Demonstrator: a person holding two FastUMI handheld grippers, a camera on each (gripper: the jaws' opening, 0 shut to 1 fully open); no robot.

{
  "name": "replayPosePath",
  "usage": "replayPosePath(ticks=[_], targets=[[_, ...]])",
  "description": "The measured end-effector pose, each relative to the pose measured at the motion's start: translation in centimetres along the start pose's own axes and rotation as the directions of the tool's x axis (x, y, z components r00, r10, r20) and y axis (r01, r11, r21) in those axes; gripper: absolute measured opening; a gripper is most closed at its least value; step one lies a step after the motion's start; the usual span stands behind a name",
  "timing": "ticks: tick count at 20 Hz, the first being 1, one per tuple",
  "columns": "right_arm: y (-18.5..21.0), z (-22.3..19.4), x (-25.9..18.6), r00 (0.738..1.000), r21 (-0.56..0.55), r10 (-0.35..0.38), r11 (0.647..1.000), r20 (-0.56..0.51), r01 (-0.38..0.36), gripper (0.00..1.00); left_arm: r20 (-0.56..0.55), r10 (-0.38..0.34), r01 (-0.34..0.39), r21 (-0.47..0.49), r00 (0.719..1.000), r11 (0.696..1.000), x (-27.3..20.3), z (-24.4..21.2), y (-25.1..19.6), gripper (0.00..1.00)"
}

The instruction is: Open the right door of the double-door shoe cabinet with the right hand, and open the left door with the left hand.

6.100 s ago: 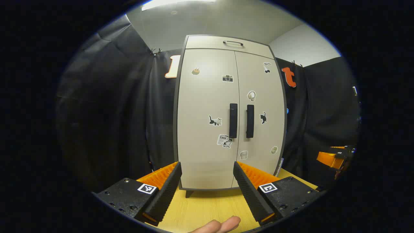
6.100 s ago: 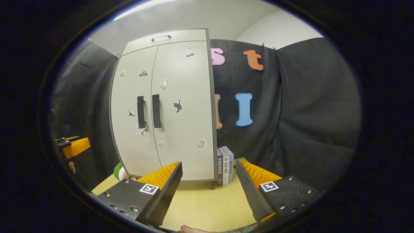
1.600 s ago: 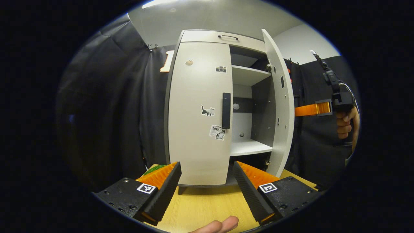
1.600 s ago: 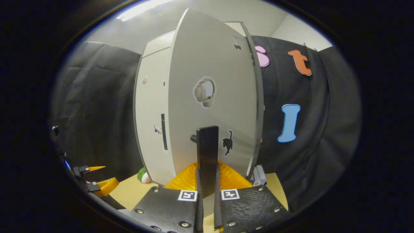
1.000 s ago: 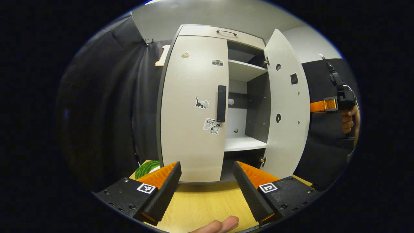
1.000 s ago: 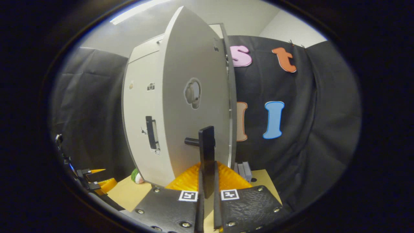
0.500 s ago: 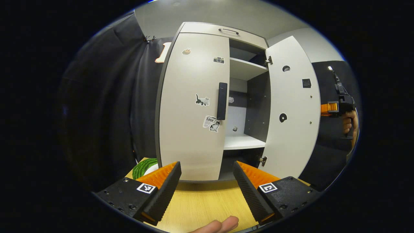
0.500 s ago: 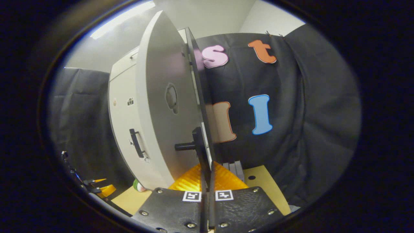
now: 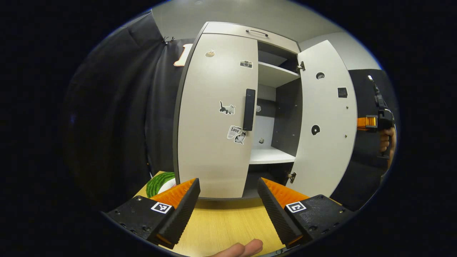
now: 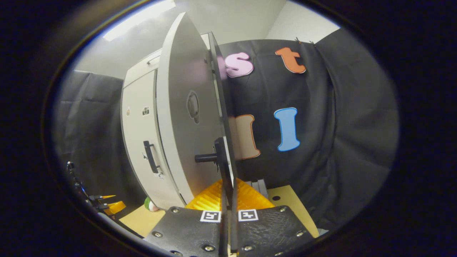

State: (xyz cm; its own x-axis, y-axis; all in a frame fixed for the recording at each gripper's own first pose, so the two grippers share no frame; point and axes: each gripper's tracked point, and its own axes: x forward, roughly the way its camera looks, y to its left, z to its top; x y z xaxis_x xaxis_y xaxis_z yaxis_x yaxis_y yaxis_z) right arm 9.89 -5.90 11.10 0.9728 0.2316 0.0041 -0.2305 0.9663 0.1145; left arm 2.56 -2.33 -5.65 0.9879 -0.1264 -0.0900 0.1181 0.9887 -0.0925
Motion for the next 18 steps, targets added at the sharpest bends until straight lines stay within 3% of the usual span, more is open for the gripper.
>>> replayPosePath(ticks=[3,4,5,6,7,9,10,18], targets=[[-0.6,0.0,-1.5,0.999,-0.027,-0.006,1.000,0.034,0.007,0.06,-0.008,-0.018,0.018,-0.003,1.000,1.000,0.8,0.7,0.1,1.00],[-1.1,-0.3,-2.5,0.999,-0.043,-0.022,0.999,0.048,0.024,0.18,-0.007,-0.016,0.016,-0.003,1.000,1.000,1.2,1.2,0.4,1.00],[-1.7,0.0,-3.5,0.997,-0.054,-0.035,0.998,0.067,0.038,0.21,-0.006,-0.013,0.013,-0.004,1.000,1.000,1.6,1.7,0.5,1.00],[-2.4,0.3,-3.9,0.994,-0.059,-0.064,0.996,0.090,0.070,0.32,-0.002,-0.010,0.010,-0.004,1.000,1.000,2.0,2.2,0.7,0.98],[-3.0,0.8,-4.9,0.988,-0.058,-0.100,0.993,0.114,0.107,0.53,0.004,-0.009,0.010,-0.005,1.000,1.000,2.4,2.8,0.8,0.97],[-4.6,1.5,-6.5,0.974,-0.037,-0.167,0.984,0.155,0.174,0.77,0.015,-0.012,0.012,-0.009,1.000,1.000,3.4,4.1,0.6,0.96],[-4.7,1.6,-8.0,0.969,-0.027,-0.182,0.982,0.169,0.189,0.98,0.019,-0.017,0.017,-0.003,1.000,1.000,3.9,4.6,0.4,0.96],[-2.7,0.5,-15.7,0.959,0.003,-0.207,0.978,0.192,0.211,0.98,0.028,-0.010,0.009,0.048,1.000,0.999,10.5,9.0,-1.9,0.96]])
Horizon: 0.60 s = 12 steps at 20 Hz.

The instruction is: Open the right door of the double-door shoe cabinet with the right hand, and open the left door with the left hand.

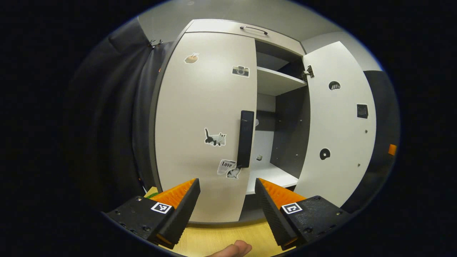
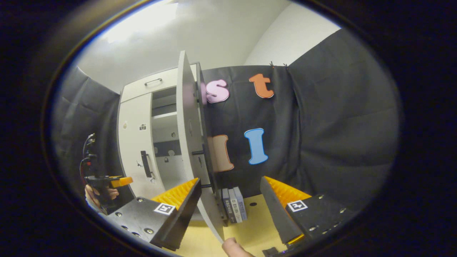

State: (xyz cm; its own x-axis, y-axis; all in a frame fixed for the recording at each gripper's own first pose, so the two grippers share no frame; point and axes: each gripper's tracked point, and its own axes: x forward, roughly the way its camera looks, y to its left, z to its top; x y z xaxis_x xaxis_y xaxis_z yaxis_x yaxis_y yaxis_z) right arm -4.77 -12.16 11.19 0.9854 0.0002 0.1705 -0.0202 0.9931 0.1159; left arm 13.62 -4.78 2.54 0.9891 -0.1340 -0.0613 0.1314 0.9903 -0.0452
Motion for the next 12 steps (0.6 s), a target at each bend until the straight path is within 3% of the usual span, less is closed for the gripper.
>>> replayPosePath(ticks=[2,8,12], targets=[[1.0,-0.1,-1.7,1.000,-0.028,0.006,1.000,0.001,-0.006,0.98,0.001,-0.014,0.014,0.003,1.000,1.000,1.9,1.0,-0.8,0.96],[4.3,-1.9,-5.2,1.000,-0.142,-0.009,0.990,-0.008,0.007,0.98,0.025,0.062,-0.063,0.033,0.998,0.997,6.7,3.3,-0.4,0.96],[8.7,-4.7,-6.9,0.996,-0.158,0.080,0.984,-0.037,-0.085,0.98,0.028,0.085,-0.086,0.020,0.996,0.996,8.8,4.3,-0.5,0.91]])
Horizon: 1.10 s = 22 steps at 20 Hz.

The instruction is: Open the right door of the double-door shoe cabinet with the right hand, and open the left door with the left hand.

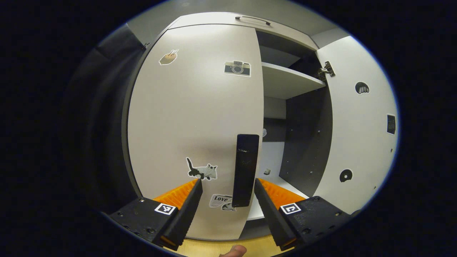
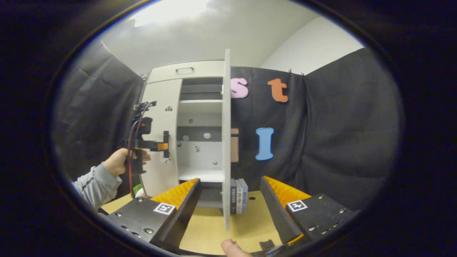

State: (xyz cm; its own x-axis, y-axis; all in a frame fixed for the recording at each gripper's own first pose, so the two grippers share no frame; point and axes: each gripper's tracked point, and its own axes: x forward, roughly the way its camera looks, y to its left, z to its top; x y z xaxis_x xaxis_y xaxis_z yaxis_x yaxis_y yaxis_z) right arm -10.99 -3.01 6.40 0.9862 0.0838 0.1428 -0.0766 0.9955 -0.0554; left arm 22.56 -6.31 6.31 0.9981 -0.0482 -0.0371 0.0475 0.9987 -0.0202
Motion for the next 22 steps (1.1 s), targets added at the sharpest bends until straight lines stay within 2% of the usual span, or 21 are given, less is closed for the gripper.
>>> replayPosePath(ticks=[3,4,5,6,8,9,10,11,12,15,19,22], targets=[[2.0,-1.4,-1.2,0.999,-0.008,0.045,0.999,-0.022,-0.045,0.98,0.004,-0.004,0.004,0.037,1.000,0.999,0.4,0.4,-1.0,0.87],[2.5,-1.7,-1.4,0.998,-0.006,0.053,0.999,-0.025,-0.053,0.98,0.014,-0.012,0.012,0.055,1.000,0.998,0.6,0.7,-1.3,0.77],[2.8,-1.8,-1.6,0.998,0.001,0.056,0.998,-0.026,-0.056,0.98,0.030,-0.018,0.015,0.080,0.999,0.997,1.3,1.1,-1.4,0.76],[3.1,-1.8,-1.8,0.998,0.015,0.062,0.998,-0.025,-0.061,0.98,0.022,-0.020,0.018,0.083,1.000,0.996,1.8,0.8,-1.5,0.69],[3.8,-1.7,-2.7,0.997,0.037,0.076,0.996,-0.017,-0.075,0.98,-0.051,-0.040,0.043,0.060,0.998,0.997,3.0,-1.4,-1.5,0.57],[3.9,-1.4,-3.0,0.997,0.047,0.076,0.996,-0.009,-0.076,0.94,-0.057,-0.033,0.035,0.044,0.998,0.998,3.0,-1.6,-1.7,0.53],[3.9,-1.4,-3.2,0.997,0.060,0.073,0.996,-0.001,-0.072,0.94,0.000,-0.046,0.046,0.056,0.999,0.997,3.4,-0.3,-2.3,0.54],[3.8,-1.3,-3.6,0.998,0.072,0.069,0.995,0.007,-0.069,0.94,-0.035,-0.032,0.035,0.090,0.999,0.995,2.6,-1.2,-2.3,0.48],[3.8,-1.5,-3.8,0.998,0.084,0.066,0.994,0.011,-0.066,0.98,-0.008,-0.014,0.015,0.123,1.000,0.992,3.3,-1.1,-2.3,0.34],[3.8,-2.1,-3.8,0.999,0.102,0.052,0.993,0.000,-0.051,0.98,0.016,0.000,-0.002,0.123,1.000,0.992,3.4,-0.8,-2.3,0.31],[3.1,-2.9,-3.6,1.000,0.089,0.003,0.996,-0.028,0.000,0.98,-0.027,0.001,0.002,0.111,1.000,0.994,3.1,-1.2,-2.2,0.25],[3.2,-2.7,-3.6,1.000,0.092,-0.002,0.996,-0.031,0.005,0.98,-0.040,-0.003,0.007,0.093,0.999,0.996,2.5,-1.2,-2.1,0.22]])
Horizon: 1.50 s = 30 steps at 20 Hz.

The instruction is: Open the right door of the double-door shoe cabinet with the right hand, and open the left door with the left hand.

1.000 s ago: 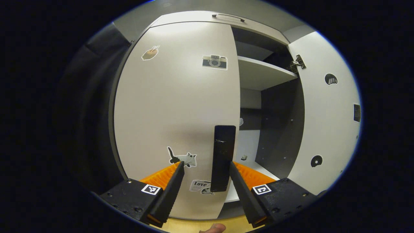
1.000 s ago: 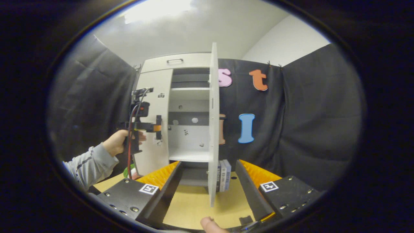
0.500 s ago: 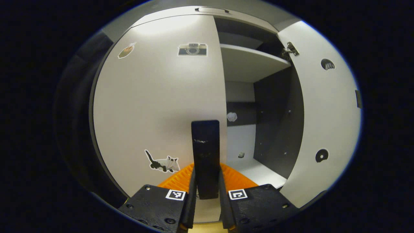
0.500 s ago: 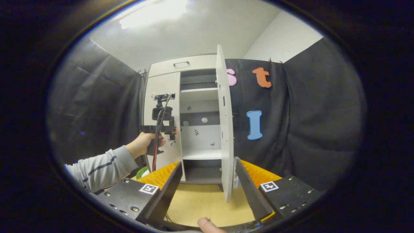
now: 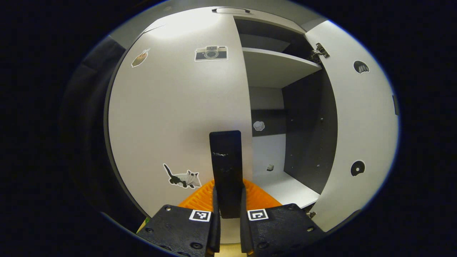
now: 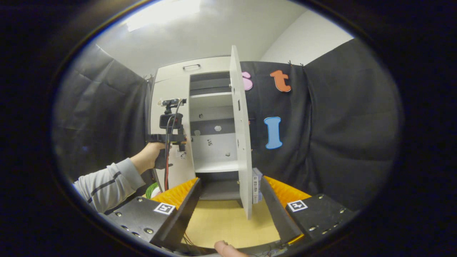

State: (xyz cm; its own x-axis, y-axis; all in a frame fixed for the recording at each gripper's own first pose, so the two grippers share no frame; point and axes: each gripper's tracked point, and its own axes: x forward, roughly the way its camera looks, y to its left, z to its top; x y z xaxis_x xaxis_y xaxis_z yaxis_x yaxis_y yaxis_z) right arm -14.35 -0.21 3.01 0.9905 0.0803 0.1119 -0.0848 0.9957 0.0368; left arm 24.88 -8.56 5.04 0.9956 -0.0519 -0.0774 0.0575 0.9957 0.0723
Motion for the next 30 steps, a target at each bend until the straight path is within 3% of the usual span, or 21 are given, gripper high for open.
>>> replayPosePath(ticks=[8,18,27,28,30], targets=[[1.6,0.2,-0.7,1.000,-0.009,0.006,1.000,0.006,-0.006,0.98,0.000,-0.072,0.072,-0.029,0.997,0.997,-4.6,-0.2,0.6,0.19],[5.0,-1.0,-0.5,0.999,-0.037,0.032,0.999,0.003,-0.032,0.98,0.002,-0.085,0.085,-0.056,0.996,0.995,-11.2,-0.5,3.6,0.19],[6.2,-3.2,1.5,0.999,-0.029,0.002,1.000,-0.035,-0.003,0.98,0.020,-0.101,0.102,-0.045,0.995,0.994,-15.9,-0.9,7.5,0.18],[6.7,-3.1,1.6,0.999,-0.028,0.006,1.000,-0.032,-0.007,0.93,0.025,-0.093,0.093,-0.041,0.995,0.995,-16.3,-1.0,8.0,0.18],[7.3,-2.8,1.7,1.000,-0.027,0.014,1.000,-0.026,-0.014,0.93,0.025,-0.082,0.083,-0.043,0.996,0.996,-17.3,-0.9,9.5,0.18]])
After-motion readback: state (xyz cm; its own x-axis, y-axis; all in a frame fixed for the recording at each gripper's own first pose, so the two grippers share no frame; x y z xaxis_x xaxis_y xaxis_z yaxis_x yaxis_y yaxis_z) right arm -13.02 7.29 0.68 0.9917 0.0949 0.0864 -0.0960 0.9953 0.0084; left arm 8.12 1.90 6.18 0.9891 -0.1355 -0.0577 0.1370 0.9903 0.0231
